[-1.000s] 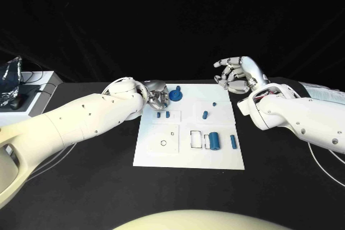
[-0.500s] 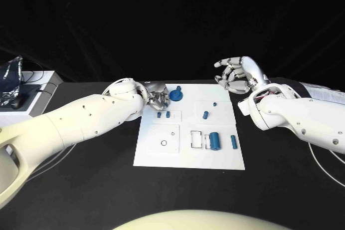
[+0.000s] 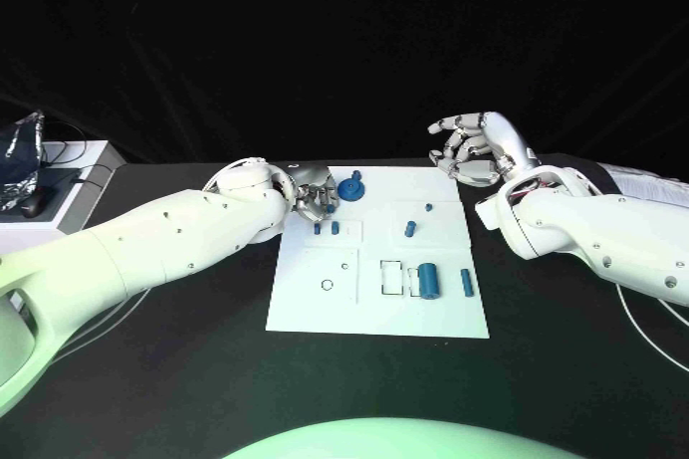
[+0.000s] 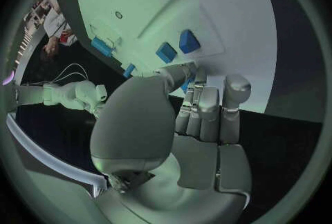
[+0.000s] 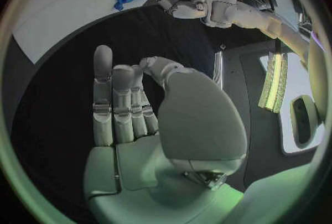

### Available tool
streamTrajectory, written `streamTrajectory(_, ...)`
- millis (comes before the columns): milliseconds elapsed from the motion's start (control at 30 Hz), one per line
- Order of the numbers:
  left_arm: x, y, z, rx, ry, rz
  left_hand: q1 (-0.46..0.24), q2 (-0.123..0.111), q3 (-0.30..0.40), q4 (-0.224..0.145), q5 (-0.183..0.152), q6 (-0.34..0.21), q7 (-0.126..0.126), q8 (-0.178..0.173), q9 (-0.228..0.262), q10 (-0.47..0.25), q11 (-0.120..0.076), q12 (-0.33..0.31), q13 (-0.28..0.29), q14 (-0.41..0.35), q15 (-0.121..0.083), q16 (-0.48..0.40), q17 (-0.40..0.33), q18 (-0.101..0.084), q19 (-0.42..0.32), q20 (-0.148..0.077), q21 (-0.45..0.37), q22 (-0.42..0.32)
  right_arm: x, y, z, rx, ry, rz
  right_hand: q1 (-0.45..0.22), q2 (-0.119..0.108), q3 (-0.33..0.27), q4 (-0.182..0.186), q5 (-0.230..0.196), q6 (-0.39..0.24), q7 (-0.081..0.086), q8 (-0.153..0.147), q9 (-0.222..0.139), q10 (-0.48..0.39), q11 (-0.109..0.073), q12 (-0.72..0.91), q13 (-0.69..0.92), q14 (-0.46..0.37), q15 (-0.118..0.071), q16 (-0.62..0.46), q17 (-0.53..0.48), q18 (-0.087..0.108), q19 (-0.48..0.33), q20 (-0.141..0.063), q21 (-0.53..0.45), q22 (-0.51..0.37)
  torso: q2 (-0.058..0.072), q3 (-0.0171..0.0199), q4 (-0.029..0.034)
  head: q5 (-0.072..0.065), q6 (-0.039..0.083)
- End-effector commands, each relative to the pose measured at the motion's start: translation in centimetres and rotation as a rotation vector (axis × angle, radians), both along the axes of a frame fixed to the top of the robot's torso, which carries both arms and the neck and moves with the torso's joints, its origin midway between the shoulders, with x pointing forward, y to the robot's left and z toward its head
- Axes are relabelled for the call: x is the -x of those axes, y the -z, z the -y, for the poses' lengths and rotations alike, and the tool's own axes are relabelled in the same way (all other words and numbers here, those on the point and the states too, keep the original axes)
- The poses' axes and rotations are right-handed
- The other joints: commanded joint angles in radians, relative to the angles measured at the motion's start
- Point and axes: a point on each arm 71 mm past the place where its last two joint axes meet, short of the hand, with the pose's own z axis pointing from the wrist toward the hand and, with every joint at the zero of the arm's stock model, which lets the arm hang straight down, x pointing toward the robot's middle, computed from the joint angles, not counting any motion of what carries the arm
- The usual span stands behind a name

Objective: Assemble the parts on the task board

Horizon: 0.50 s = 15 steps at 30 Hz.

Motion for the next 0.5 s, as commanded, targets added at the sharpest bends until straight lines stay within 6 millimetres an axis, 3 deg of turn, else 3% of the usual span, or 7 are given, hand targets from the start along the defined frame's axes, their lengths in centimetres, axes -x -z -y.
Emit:
streamTrajectory(33, 0.1, -0.2, 0.2, 0.005, 0.003, 0.014, -0.006, -0.004, 0.002, -0.005, 0.005, -0.009, 0.0, -0.005, -0.001, 0.004, 0.007, -0.007, 0.001, -0.005, 0.0, -0.005, -0.002, -0.008, -0.009, 0.0, -0.007, -0.001, 0.1, 0.0, -0.1, 0.006, -0.015, 0.003, -0.007, -0.001, 0.002, -0.003, 0.005, 0.0, 0.005, 0.005, 0.002, -0.007, 0.002, 0.002, -0.001, 0.007, 0.0, -0.005, 0.001, 0.011, 0.007, -0.001, -0.006, 0.001, 0.0, -0.0001, 0.0, 0.0, -0.001)
streamTrajectory(500, -0.1, 0.0, -1.4, -0.023, -0.03, -0.001, -0.009, -0.009, 0.0, -0.005, 0.004, -0.011, -0.004, -0.009, -0.002, -0.004, 0.011, -0.017, 0.003, -0.012, 0.002, -0.008, -0.012, -0.005, -0.02, 0.001, -0.019, -0.015, 0.0, 0.0, 0.0, 0.01, -0.014, -0.003, -0.01, -0.003, 0.006, -0.011, 0.005, -0.002, 0.004, 0.005, 0.003, -0.009, 0.002, 0.005, -0.007, 0.007, 0.0, -0.02, 0.002, 0.011, 0.008, -0.001, -0.008, 0.003, -0.001, 0.0007, 0.0007, -0.001, 0.001)
